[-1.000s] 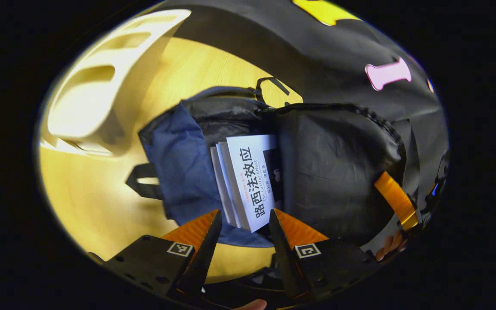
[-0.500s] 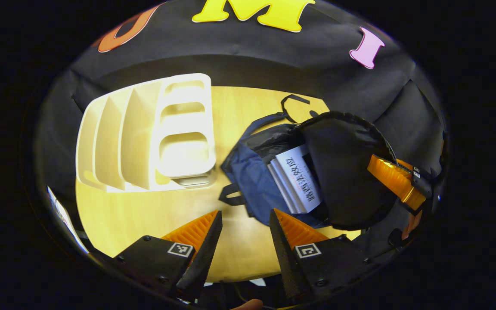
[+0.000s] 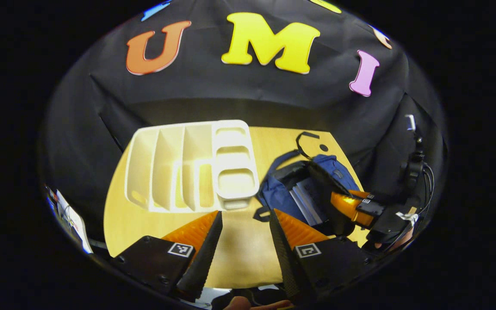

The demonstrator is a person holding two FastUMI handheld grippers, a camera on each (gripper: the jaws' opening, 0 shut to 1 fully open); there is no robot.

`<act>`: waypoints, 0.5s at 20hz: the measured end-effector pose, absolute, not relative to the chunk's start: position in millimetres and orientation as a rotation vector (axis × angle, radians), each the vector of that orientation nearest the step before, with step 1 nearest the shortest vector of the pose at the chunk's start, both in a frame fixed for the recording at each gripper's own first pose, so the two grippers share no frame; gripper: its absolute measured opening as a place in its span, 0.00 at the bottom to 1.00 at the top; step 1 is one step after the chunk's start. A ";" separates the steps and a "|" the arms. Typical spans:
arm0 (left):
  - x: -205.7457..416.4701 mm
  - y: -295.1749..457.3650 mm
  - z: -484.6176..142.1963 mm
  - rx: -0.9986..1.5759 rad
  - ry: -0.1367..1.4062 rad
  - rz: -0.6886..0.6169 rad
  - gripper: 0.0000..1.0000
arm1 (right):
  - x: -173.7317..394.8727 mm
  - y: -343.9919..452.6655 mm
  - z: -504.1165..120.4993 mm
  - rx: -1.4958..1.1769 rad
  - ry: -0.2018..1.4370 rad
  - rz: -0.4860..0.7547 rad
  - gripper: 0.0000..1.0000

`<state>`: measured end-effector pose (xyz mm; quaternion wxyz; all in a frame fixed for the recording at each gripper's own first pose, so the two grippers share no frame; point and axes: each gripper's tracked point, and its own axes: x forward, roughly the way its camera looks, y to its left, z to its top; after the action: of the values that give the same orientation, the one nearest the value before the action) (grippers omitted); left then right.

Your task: Open the schoolbag, grab two books from the bookshelf and put them into the schoolbag.

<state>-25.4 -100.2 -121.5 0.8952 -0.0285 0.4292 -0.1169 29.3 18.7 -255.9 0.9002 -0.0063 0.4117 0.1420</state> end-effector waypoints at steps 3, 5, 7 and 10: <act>-12.0 -70.9 -88.9 -0.050 0.754 -0.186 0.71 | 25.3 41.9 -274.9 -0.029 0.869 0.308 0.02; -2.9 -50.1 -72.1 -0.046 0.682 -0.140 0.72 | 20.2 54.5 -291.2 -0.016 0.908 0.318 0.02; 6.6 -25.6 -60.6 -0.045 0.627 -0.081 0.80 | 21.1 67.1 -309.1 0.007 0.939 0.319 0.06; 7.8 -10.0 -50.1 -0.073 0.578 -0.050 0.85 | 21.8 79.1 -329.1 0.032 0.975 0.316 0.16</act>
<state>7.8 -10.0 -50.1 0.9575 -0.0357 0.2850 -0.0244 21.8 79.1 -329.1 0.8713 0.0154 0.4665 0.1514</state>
